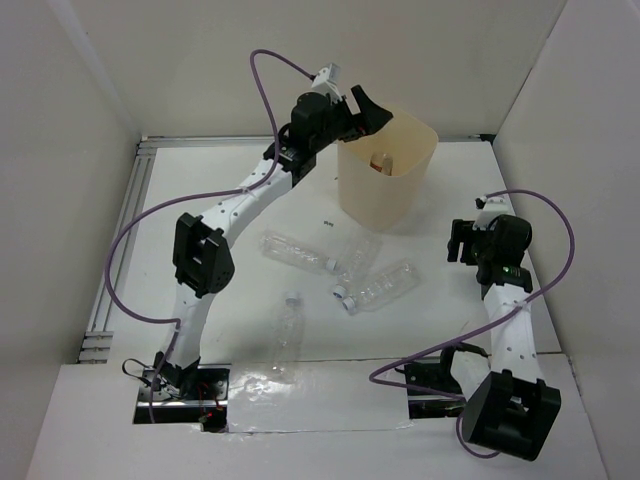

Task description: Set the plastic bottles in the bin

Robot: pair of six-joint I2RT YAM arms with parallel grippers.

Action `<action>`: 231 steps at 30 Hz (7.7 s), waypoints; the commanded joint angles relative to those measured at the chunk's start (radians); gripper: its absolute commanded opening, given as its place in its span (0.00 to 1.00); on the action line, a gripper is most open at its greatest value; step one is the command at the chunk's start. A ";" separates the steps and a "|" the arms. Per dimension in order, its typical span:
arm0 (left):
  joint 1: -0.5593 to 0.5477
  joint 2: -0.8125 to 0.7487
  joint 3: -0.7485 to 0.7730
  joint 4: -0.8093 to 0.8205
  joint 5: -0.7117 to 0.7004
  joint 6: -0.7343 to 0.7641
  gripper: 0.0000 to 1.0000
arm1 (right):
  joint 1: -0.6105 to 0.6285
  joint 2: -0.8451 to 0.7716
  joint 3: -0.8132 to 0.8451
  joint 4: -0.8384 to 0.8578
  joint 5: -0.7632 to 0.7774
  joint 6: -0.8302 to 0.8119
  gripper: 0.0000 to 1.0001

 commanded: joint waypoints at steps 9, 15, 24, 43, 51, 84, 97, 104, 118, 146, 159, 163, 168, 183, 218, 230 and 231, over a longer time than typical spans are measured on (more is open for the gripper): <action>0.060 -0.417 -0.266 -0.076 -0.105 0.258 1.00 | -0.039 0.202 0.138 0.067 0.109 0.127 0.76; 0.091 -0.853 -0.910 -0.024 -0.118 0.355 1.00 | -0.079 0.368 0.253 0.090 0.222 0.170 0.76; 0.102 -1.043 -1.351 -0.085 -0.085 0.381 1.00 | -0.101 0.532 0.308 0.145 0.230 -0.029 0.80; 0.070 -1.095 -1.398 -0.336 -0.029 0.082 1.00 | -0.222 0.753 0.245 0.138 0.025 -0.252 0.12; -0.125 -1.066 -1.384 -0.613 -0.117 0.111 1.00 | -0.222 0.387 0.457 -0.141 -0.443 -0.357 0.02; -0.449 -0.827 -1.551 -0.538 -0.335 -0.179 0.93 | 0.445 0.776 1.026 0.403 -0.344 0.139 0.19; -0.458 -0.901 -1.438 -0.597 -0.307 -0.096 0.24 | 0.309 0.738 1.136 0.100 -0.376 0.078 1.00; -0.432 -0.976 -0.935 -0.573 -0.272 0.192 0.12 | 0.015 0.383 0.787 0.015 -0.658 -0.195 0.45; -0.093 -0.281 -0.117 -0.077 -0.109 0.192 0.13 | 0.004 0.103 0.322 -0.810 -0.806 -1.305 0.04; -0.047 -0.120 0.094 -0.111 -0.203 0.213 1.00 | 0.333 0.248 0.027 -0.406 -0.536 -1.688 0.94; 0.004 -0.753 -0.960 -0.510 -0.312 -0.119 1.00 | 0.477 0.566 0.086 -0.351 -0.304 -1.699 0.63; 0.025 -0.782 -1.089 -0.499 -0.277 -0.279 1.00 | 0.478 0.496 0.188 -0.589 -0.417 -1.740 0.33; 0.045 -0.704 -1.076 -0.556 -0.231 -0.395 1.00 | 0.464 0.289 0.394 -0.841 -0.629 -1.728 0.29; 0.014 -0.607 -1.074 -0.481 -0.230 -0.518 1.00 | 0.543 0.311 0.718 0.159 -0.361 -0.519 0.33; -0.055 -0.262 -0.933 -0.474 -0.364 -0.540 0.46 | 0.203 0.246 0.661 -0.056 -0.809 -0.276 0.99; -0.151 -0.785 -0.913 -0.313 -0.542 -0.028 0.20 | 0.148 -0.015 0.336 -0.324 -0.791 -0.686 0.15; -0.151 -0.785 -0.901 -0.241 -0.466 0.082 0.20 | 0.148 -0.032 0.298 -0.310 -0.778 -0.686 0.17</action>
